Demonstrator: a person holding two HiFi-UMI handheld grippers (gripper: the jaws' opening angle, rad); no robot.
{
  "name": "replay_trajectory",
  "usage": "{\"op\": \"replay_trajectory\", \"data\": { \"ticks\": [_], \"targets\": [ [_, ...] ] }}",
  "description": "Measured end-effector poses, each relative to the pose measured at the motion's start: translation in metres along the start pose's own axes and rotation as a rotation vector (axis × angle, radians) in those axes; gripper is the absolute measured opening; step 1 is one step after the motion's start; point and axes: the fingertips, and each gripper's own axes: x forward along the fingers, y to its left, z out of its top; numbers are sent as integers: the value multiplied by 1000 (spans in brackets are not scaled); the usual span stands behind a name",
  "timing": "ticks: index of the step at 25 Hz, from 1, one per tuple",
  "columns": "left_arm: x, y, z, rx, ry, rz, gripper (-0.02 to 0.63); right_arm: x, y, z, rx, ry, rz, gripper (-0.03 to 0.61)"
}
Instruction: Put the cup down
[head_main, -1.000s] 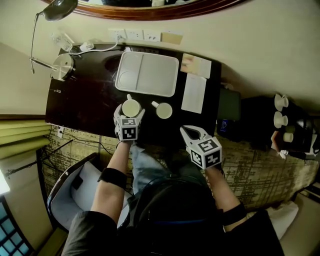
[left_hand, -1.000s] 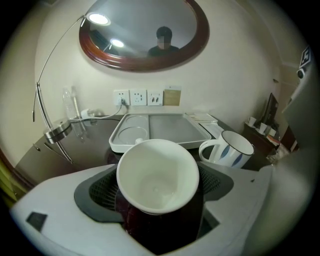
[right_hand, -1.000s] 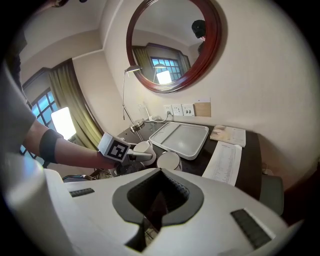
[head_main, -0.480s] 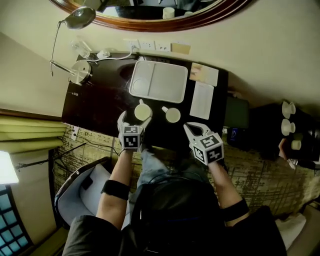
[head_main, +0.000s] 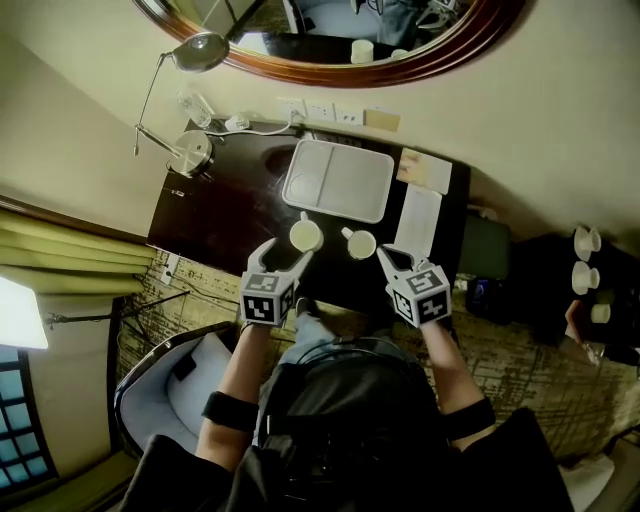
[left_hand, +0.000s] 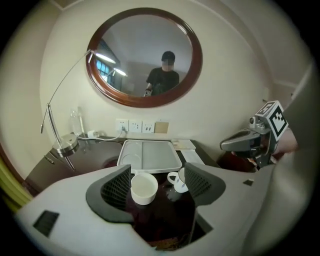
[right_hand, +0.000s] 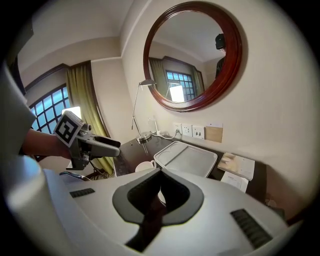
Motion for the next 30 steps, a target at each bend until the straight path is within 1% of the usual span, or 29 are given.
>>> {"op": "replay_trajectory", "data": {
  "ticks": [2, 5, 10, 12, 15, 16, 21, 24, 28, 30],
  "targets": [
    [-7, 2, 2, -7, -17, 6, 308, 0, -1, 3, -7, -5, -6, 5],
    [-16, 0, 1, -17, -2, -1, 267, -1, -1, 7, -13, -10, -9, 5],
    [-25, 2, 10, -32, -5, -5, 173, 1, -2, 12, -7, -15, -10, 5],
    [-24, 3, 12, -34, -12, -3, 124, 3, -4, 11, -10, -14, -16, 5],
    [-22, 9, 10, -49, -8, 5, 24, 7, -8, 7, -15, -16, -23, 5],
    [-22, 10, 11, -54, -9, 5, 2, 8, -7, 8, -15, -13, -22, 5],
    [-24, 7, 14, -90, -5, -33, 2, 10, -4, 8, -17, -12, -12, 5],
    [-25, 4, 17, -65, -16, -50, 2, 11, -1, 8, 0, 0, 0, 5],
    [-21, 9, 23, -51, -62, -38, 1, 17, -5, 0, -9, 17, -8, 5],
    [-21, 9, 22, -39, -58, -33, 1, 18, -4, 0, -14, 18, -6, 6]
  ]
}}
